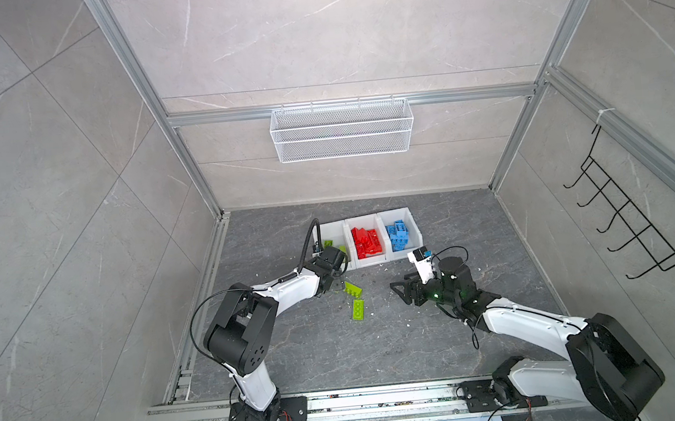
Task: Sort the legos into containers by color
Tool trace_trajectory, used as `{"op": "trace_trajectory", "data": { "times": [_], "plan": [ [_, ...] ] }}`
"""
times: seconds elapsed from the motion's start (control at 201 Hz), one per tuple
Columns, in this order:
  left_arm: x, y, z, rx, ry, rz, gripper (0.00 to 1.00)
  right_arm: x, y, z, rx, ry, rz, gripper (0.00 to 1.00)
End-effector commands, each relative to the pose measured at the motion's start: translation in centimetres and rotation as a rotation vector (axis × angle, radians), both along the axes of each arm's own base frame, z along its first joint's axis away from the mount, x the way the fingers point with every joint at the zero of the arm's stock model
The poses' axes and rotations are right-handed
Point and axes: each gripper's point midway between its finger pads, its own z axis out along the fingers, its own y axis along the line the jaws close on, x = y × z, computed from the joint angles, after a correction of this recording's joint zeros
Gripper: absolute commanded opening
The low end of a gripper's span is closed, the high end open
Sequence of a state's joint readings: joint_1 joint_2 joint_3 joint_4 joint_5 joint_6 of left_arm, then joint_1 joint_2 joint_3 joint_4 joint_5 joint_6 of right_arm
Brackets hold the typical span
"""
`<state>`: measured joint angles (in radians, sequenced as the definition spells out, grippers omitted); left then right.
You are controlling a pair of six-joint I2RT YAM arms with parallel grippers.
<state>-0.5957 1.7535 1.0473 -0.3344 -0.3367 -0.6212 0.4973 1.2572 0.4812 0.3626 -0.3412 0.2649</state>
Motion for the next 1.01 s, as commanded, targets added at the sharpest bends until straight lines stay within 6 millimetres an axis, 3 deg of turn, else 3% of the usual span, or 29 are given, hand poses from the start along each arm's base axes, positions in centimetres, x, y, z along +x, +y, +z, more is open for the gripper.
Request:
{"op": "trace_trajectory", "data": {
  "times": [0.0, 0.329, 0.443, 0.722, 0.812, 0.906, 1.001],
  "plan": [
    [1.6, -0.6, 0.5, -0.010, -0.036, 0.007, 0.80, 0.1, 0.6, 0.4, -0.009, -0.007, 0.026, 0.72],
    [1.7, -0.6, -1.1, 0.011, -0.008, -0.002, 0.77, 0.2, 0.7, 0.0, -0.012, 0.002, 0.031, 0.72],
    [2.1, -1.6, -1.1, -0.013, -0.017, -0.051, 0.76, 0.2, 0.7, -0.1, -0.015, 0.004, 0.031, 0.72],
    [1.0, -1.8, -1.7, -0.055, 0.022, -0.049, 0.59, 0.2, 0.8, 0.0, -0.015, 0.005, 0.036, 0.72],
    [0.4, -1.4, -0.4, -0.062, 0.003, -0.058, 0.60, -0.4, 1.2, 0.4, -0.017, -0.004, 0.073, 0.72],
    [0.2, -0.3, 2.8, -0.033, -0.057, -0.060, 0.62, -1.7, 3.0, 0.5, -0.084, -0.044, 0.137, 0.70],
    [-0.5, 2.0, 6.5, -0.006, -0.125, -0.032, 0.77, -2.5, 5.1, -1.3, -0.228, -0.016, 0.219, 0.63]
  ]
}}
